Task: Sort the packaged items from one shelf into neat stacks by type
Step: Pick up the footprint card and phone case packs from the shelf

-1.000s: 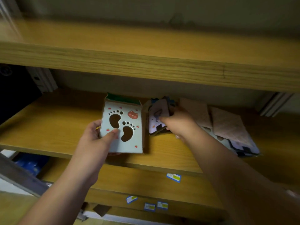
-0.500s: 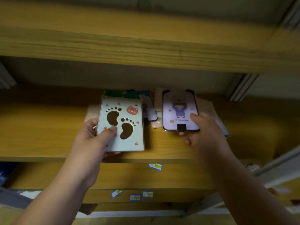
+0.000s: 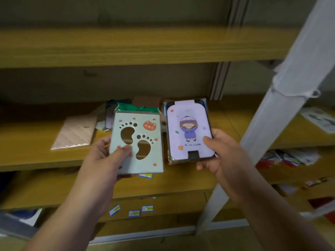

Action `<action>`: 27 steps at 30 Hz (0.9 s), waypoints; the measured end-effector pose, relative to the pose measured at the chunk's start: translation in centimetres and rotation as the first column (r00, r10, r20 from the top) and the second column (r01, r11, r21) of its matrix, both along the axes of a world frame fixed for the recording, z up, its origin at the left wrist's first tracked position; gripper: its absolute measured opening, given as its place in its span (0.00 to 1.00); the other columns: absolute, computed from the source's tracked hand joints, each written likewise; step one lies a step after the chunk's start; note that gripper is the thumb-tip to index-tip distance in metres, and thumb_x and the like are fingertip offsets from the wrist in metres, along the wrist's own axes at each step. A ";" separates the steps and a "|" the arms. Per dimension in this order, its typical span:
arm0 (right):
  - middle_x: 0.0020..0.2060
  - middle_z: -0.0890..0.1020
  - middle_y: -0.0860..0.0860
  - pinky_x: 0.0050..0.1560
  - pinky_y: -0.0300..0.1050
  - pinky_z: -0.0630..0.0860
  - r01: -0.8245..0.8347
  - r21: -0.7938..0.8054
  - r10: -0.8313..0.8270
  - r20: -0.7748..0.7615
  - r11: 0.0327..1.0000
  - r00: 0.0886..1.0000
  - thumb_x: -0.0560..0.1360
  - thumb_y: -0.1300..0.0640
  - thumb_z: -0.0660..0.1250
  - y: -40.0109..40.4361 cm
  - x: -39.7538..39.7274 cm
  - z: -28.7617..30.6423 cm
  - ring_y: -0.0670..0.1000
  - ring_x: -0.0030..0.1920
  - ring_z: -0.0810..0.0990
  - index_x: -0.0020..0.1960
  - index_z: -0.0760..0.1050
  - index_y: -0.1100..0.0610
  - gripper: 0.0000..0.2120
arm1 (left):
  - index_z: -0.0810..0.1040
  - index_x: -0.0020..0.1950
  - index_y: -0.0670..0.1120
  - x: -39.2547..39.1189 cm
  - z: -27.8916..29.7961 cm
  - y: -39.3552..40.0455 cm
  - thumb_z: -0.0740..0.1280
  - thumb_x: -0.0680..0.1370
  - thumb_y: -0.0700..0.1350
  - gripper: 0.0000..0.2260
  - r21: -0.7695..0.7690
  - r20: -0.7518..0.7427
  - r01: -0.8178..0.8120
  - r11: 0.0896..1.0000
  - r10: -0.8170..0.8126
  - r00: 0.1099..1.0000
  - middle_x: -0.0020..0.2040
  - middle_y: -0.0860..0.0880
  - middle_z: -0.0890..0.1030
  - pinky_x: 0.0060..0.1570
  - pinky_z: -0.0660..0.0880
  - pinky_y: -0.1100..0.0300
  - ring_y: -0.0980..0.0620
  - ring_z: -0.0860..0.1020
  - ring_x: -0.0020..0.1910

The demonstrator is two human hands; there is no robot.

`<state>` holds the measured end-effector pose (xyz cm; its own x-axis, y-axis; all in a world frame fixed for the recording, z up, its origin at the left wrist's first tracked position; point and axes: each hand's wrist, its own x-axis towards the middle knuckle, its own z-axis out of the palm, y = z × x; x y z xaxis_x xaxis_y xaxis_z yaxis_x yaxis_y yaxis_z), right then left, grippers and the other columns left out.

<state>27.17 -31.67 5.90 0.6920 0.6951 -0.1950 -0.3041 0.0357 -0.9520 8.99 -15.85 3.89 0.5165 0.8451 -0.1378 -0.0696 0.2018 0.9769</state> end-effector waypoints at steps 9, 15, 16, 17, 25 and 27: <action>0.51 0.87 0.57 0.27 0.43 0.78 -0.197 0.096 0.197 0.016 0.976 0.980 0.81 0.60 0.62 -13.8 1.9 -0.1 0.57 0.47 0.86 0.60 0.76 0.57 0.10 | 0.78 0.56 0.52 2.4 1.6 -14.3 0.71 0.76 0.40 0.12 0.024 0.025 -0.036 0.999 0.036 0.999 0.49 0.46 0.87 0.43 0.81 0.45 0.43 0.86 0.47; 0.52 0.85 0.61 0.25 0.44 0.76 -0.121 0.154 0.131 -0.057 0.981 0.990 0.74 0.54 0.65 -22.2 4.8 0.8 0.58 0.42 0.85 0.64 0.75 0.60 0.20 | 0.77 0.58 0.51 5.9 1.9 -22.1 0.71 0.76 0.39 0.13 0.030 0.001 0.042 0.999 -0.042 0.999 0.49 0.47 0.87 0.36 0.83 0.49 0.44 0.87 0.46; 0.52 0.85 0.62 0.24 0.44 0.76 -0.076 0.153 0.089 -0.079 0.985 0.993 0.74 0.54 0.65 -23.4 5.4 0.9 0.58 0.42 0.85 0.65 0.74 0.60 0.21 | 0.78 0.57 0.52 6.7 2.0 -23.1 0.71 0.76 0.40 0.13 0.019 -0.009 0.065 0.998 -0.065 0.998 0.49 0.48 0.88 0.35 0.82 0.51 0.45 0.87 0.45; 0.52 0.85 0.62 0.24 0.44 0.75 -0.033 0.152 0.048 -0.093 0.988 0.995 0.75 0.54 0.65 -24.5 6.1 0.9 0.57 0.41 0.85 0.66 0.73 0.60 0.21 | 0.78 0.57 0.54 7.6 2.1 -24.0 0.72 0.76 0.41 0.13 0.007 -0.017 0.089 0.996 -0.089 0.996 0.48 0.48 0.88 0.34 0.82 0.53 0.46 0.87 0.45; 0.57 0.81 0.68 0.25 0.46 0.75 0.129 0.275 -0.105 -0.102 0.953 0.989 0.71 0.48 0.70 -32.0 11.5 -0.4 0.65 0.47 0.79 0.67 0.71 0.65 0.31 | 0.78 0.56 0.55 16.2 1.9 -29.2 0.72 0.75 0.41 0.13 -0.026 -0.066 0.270 0.963 -0.271 0.960 0.47 0.50 0.88 0.34 0.83 0.54 0.47 0.87 0.44; 0.57 0.80 0.69 0.26 0.46 0.76 0.166 0.321 -0.135 -0.117 0.932 0.984 0.71 0.49 0.71 -33.3 12.9 -1.1 0.64 0.48 0.80 0.66 0.72 0.68 0.30 | 0.78 0.57 0.54 18.7 1.3 -30.0 0.71 0.76 0.41 0.13 -0.032 -0.071 0.301 0.953 -0.302 0.951 0.48 0.49 0.88 0.35 0.83 0.53 0.46 0.87 0.45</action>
<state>40.06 -64.97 4.83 0.7835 0.6200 -0.0411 -0.3558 0.3934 -0.8477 27.71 -45.85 5.21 0.7346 0.6481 -0.2008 0.0697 0.2223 0.9725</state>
